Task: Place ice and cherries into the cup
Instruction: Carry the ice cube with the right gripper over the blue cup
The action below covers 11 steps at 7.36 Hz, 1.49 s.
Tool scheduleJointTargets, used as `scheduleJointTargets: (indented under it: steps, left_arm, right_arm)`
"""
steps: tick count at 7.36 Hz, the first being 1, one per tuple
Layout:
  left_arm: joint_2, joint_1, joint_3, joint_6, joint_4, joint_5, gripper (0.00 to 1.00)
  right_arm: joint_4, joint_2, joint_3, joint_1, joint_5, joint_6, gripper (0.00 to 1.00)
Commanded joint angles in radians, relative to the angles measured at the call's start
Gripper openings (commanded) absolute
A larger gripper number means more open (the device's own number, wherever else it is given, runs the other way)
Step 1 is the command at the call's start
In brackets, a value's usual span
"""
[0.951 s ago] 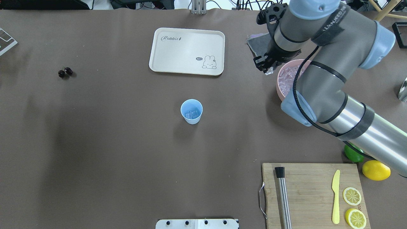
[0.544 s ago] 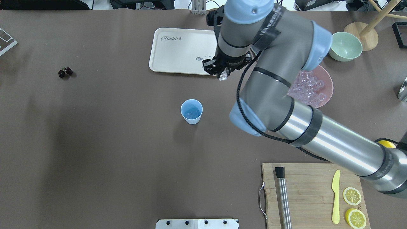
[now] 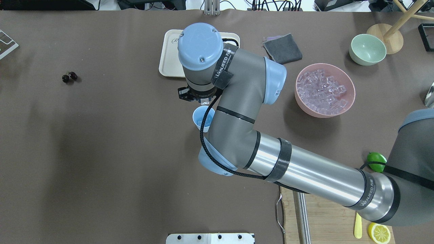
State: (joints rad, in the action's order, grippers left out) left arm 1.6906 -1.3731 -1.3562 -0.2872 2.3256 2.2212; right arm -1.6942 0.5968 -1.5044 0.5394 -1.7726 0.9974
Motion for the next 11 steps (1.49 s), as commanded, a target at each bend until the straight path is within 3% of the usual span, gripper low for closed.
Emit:
scheduleJointTargets:
  steps: [1,3,4,5,7,9,10,11]
  left_arm:
    - [0.0,0.002,0.005,0.0,0.0,0.0,0.98]
    - [0.004,0.002,0.005,-0.003,-0.002,0.0,0.98]
    - [0.006,0.002,-0.001,-0.004,-0.002,0.0,0.98]
    - [0.007,0.014,0.009,0.002,-0.002,-0.002,0.98]
    - [-0.002,0.017,-0.003,-0.007,0.0,0.003,0.98]
    - [0.047,0.023,-0.006,-0.015,-0.041,0.021,0.98]
    - [0.12,0.04,0.0,-0.079,-0.111,0.049,0.98]
    - [0.139,0.111,0.003,-0.093,-0.112,0.046,0.98]
  right_arm:
    - [0.005,-0.003,0.018,-0.038,0.033,0.009,0.0]
    - [0.005,0.008,0.026,-0.047,0.051,0.007,0.0]
    - [0.007,0.006,0.033,-0.046,0.056,0.007,0.12]
    - [0.007,0.006,0.032,-0.045,0.058,0.009,0.35]
    - [0.007,0.008,0.033,-0.045,0.058,0.006,0.97]
    - [0.007,0.018,0.015,-0.017,0.048,-0.008,0.99]
    - [-0.001,0.044,-0.041,0.034,0.017,-0.016,0.99]
    - [-0.004,0.101,-0.116,0.124,-0.086,-0.061,0.99]
